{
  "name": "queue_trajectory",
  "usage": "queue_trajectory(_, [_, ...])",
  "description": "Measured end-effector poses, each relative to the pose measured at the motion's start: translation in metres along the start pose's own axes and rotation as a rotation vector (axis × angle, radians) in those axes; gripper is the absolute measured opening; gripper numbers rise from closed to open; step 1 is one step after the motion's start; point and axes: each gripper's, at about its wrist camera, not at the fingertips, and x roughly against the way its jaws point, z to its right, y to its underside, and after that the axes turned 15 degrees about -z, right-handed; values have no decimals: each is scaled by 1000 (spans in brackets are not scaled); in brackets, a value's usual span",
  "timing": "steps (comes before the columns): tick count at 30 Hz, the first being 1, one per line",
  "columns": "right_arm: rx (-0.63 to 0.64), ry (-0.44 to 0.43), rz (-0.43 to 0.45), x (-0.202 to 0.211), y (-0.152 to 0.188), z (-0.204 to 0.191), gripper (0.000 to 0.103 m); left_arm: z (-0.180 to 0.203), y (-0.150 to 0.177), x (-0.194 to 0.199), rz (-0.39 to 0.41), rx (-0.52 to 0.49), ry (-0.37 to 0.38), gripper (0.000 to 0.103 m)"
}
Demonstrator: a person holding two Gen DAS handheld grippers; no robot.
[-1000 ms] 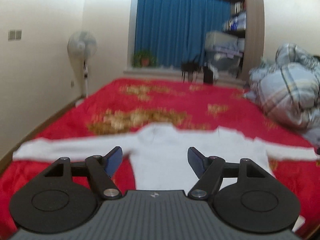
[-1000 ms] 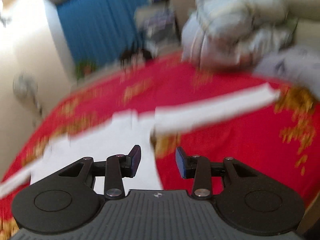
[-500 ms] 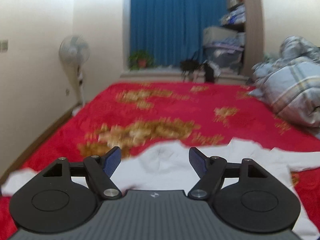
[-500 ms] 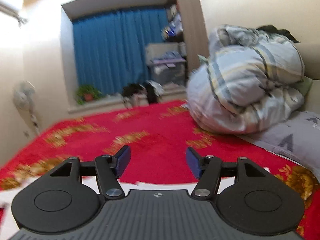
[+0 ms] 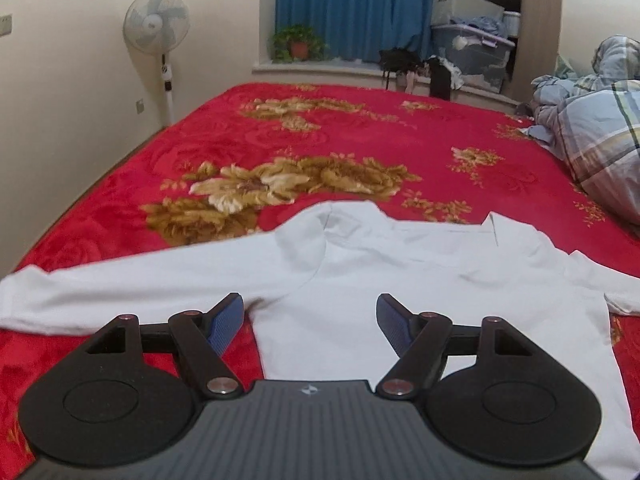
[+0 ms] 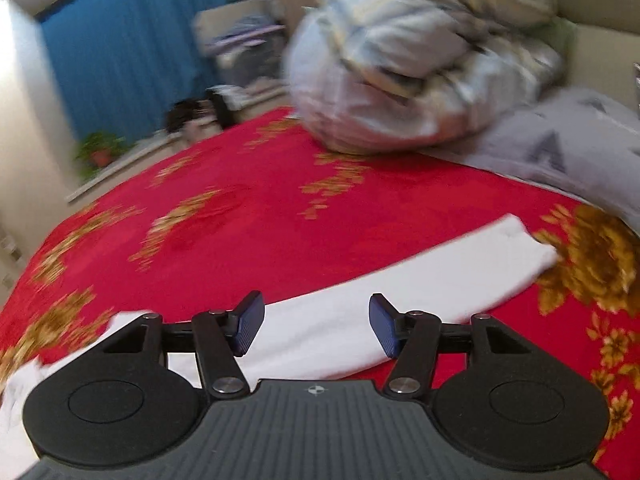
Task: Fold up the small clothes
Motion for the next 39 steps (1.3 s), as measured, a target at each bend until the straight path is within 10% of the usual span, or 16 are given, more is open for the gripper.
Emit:
queue_trajectory(4, [-101, 70, -32, -34, -7, 25, 46, -5, -2, -2, -6, 13, 6, 79])
queue_trajectory(16, [-418, 122, -143, -109, -9, 98, 54, -6, 3, -17, -63, 9, 2, 79])
queue_trajectory(24, [-380, 113, -102, -119, -16, 104, 53, -2, 4, -24, -79, -4, 2, 79])
queue_trajectory(39, [-404, 132, -68, -116, -20, 112, 9, 3, 2, -25, -78, -8, 12, 79])
